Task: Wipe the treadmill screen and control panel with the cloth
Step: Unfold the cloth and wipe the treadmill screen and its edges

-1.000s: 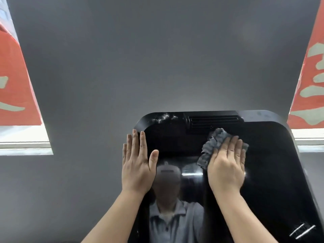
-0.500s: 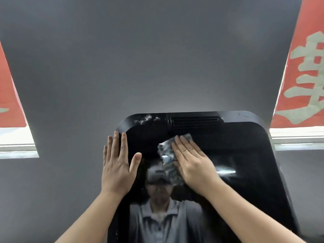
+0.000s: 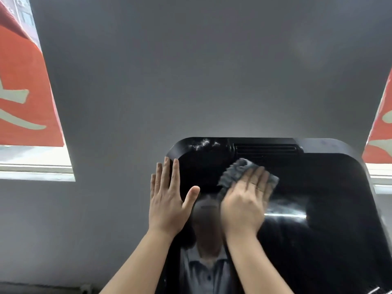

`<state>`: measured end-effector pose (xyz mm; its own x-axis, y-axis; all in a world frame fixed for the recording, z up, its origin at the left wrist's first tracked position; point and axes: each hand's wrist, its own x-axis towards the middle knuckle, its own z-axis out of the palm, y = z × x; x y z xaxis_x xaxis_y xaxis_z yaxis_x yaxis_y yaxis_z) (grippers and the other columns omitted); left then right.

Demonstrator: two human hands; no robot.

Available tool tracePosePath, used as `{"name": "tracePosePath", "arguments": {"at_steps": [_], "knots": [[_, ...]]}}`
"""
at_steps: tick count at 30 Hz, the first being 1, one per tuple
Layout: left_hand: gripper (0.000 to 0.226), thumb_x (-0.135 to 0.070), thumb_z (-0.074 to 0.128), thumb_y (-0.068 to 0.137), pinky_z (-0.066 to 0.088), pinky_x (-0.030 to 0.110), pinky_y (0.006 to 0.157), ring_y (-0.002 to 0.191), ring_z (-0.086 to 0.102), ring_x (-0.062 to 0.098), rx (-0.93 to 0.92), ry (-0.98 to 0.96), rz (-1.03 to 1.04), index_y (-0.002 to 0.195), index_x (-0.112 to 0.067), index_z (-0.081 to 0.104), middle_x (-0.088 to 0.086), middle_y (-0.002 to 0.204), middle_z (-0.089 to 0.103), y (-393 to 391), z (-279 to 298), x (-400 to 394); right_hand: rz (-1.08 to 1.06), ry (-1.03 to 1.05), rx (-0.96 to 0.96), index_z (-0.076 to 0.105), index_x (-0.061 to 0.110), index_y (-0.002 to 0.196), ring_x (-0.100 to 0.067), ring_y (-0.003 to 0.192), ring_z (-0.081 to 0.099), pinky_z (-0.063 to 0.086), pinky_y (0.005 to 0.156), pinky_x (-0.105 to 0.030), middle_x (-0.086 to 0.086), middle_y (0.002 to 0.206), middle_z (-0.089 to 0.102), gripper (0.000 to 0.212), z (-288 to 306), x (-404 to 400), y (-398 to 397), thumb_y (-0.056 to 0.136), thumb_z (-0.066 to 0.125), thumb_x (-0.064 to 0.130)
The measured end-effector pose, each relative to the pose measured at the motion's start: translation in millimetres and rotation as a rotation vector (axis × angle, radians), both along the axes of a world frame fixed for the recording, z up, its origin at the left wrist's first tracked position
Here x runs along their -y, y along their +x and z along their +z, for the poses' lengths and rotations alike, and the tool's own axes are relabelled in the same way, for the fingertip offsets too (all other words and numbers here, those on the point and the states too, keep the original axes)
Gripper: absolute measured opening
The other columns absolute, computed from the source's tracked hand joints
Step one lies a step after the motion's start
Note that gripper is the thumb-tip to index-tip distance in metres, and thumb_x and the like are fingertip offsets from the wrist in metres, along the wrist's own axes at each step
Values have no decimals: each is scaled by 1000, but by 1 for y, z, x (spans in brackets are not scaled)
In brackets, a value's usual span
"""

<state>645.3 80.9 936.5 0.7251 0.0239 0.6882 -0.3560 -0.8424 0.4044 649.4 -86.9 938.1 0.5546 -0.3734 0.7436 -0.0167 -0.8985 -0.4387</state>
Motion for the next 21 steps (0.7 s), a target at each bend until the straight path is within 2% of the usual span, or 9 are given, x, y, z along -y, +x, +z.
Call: {"name": "tracePosePath", "arguments": {"at_steps": [2, 5, 7, 10, 11, 13, 15, 18, 21], "knots": [[93, -87, 2, 85, -9, 35, 125, 151, -23, 7, 8, -15, -10, 157, -30, -8, -8, 166, -14, 1, -1, -1, 111, -93, 8, 31, -10, 148, -41, 147, 24, 7, 124, -48, -31, 154, 31, 57, -2, -28, -3, 99, 41, 19], [97, -88, 6, 84, -8, 35, 125, 152, -19, 7, 19, -44, -32, 159, -26, -7, -8, 167, -11, 1, -1, -2, 292, -364, 2, 29, -4, 150, -34, 149, 22, 18, 123, -48, -25, 157, 28, 56, -10, -50, -8, 101, 32, 21], [101, -87, 8, 84, -9, 34, 125, 153, -16, 8, 24, -75, -39, 160, -21, -4, -6, 167, -7, -1, -1, -1, 396, -510, -30, 29, 2, 153, -31, 150, 21, 18, 123, -46, -20, 159, 27, 58, -9, -53, -8, 99, 32, 25], [102, -85, 7, 86, -7, 36, 125, 154, -13, 12, 25, -75, 1, 160, -14, 0, 0, 169, -4, -9, -3, -1, 471, -668, -167, 8, 9, 157, -28, 153, 7, 3, 124, -41, -15, 165, 12, 76, 2, -47, -10, 96, 49, 29], [101, -83, 6, 88, -5, 37, 126, 154, -13, 13, 21, -54, 16, 160, -13, 0, 1, 169, -3, -14, -6, -1, 485, -696, -222, -2, 11, 157, -27, 153, -3, -4, 124, -40, -13, 166, 1, 81, 7, -45, -12, 96, 49, 31], [97, -80, 5, 91, -1, 41, 126, 154, -13, 15, 14, 7, 30, 160, -12, 0, 4, 169, -4, -29, -19, -2, 463, -747, -290, -12, 12, 156, -24, 152, -16, -13, 122, -39, -10, 166, -13, 77, 12, -42, -14, 101, 35, 36], [94, -77, 9, 95, 3, 44, 126, 155, -11, 19, 18, 93, 31, 160, -9, 1, 7, 169, -3, -48, -39, -3, 464, -756, -262, -8, 10, 157, -25, 152, -13, -12, 123, -40, -10, 166, -9, 71, 9, -42, -14, 102, 28, 37], [96, -74, 18, 97, 11, 48, 125, 156, -1, 27, 60, 275, 1, 159, -1, 8, 15, 168, 3, -74, -73, -2, 472, -759, -224, 6, 6, 158, -29, 153, -2, 1, 125, -46, -14, 166, 4, 67, -1, -43, -13, 98, 13, 35], [100, -75, 23, 96, 15, 50, 124, 155, 2, 30, 58, 342, 4, 157, 3, 8, 18, 167, 2, -95, -103, 0, 490, -797, -185, 12, 3, 157, -31, 153, 2, 9, 124, -48, -16, 165, 8, 66, -18, -39, -18, 99, 25, 32]]}}
